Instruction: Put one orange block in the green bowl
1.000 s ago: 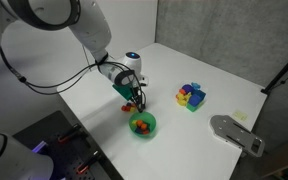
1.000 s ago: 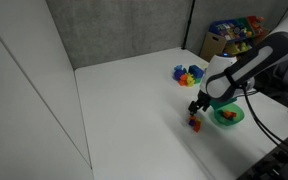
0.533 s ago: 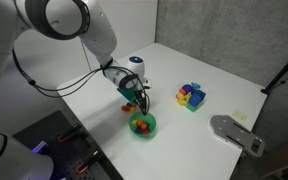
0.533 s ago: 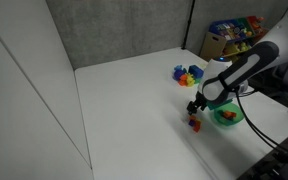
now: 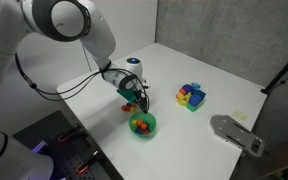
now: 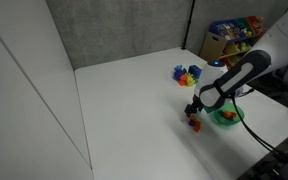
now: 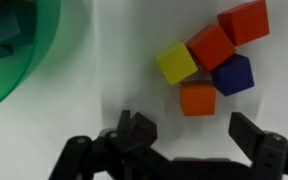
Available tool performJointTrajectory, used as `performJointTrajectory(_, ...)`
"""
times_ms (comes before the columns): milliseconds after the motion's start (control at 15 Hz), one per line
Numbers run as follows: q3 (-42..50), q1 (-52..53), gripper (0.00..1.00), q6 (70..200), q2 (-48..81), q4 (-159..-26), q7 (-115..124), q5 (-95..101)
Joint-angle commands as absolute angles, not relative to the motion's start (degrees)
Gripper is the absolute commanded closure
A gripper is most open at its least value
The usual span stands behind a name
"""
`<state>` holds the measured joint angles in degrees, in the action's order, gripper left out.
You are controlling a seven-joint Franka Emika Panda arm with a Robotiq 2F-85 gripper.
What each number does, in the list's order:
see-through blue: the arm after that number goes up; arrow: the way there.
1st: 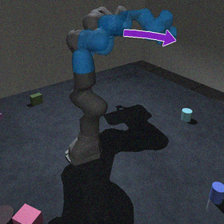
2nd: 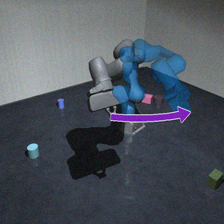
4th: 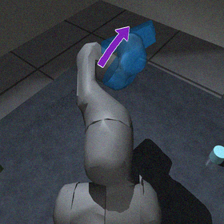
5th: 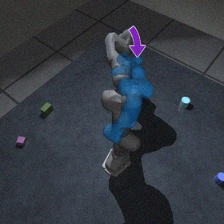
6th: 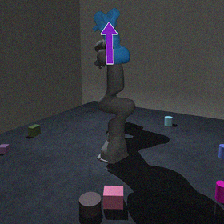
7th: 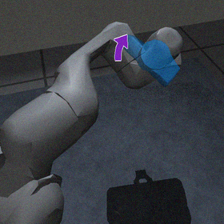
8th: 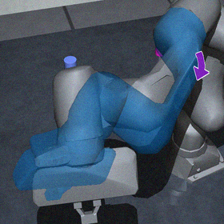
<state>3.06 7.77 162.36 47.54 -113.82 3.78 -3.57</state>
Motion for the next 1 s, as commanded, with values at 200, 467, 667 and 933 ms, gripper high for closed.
performJointTrajectory(200, 5.4, 11.0, 0.00, 163.0, 47.8, -113.9, 6.9, -0.5)
performJointTrajectory(467, 6.3, 12.2, 0.00, 162.9, 47.7, -114.7, 7.7, 0.2)
performJointTrajectory(667, 6.5, 12.7, 0.00, 163.0, 47.7, -115.3, 8.0, 0.1)
performJointTrajectory(933, 6.7, 13.2, 0.27, 162.8, 47.3, -116.2, 8.4, 0.1)
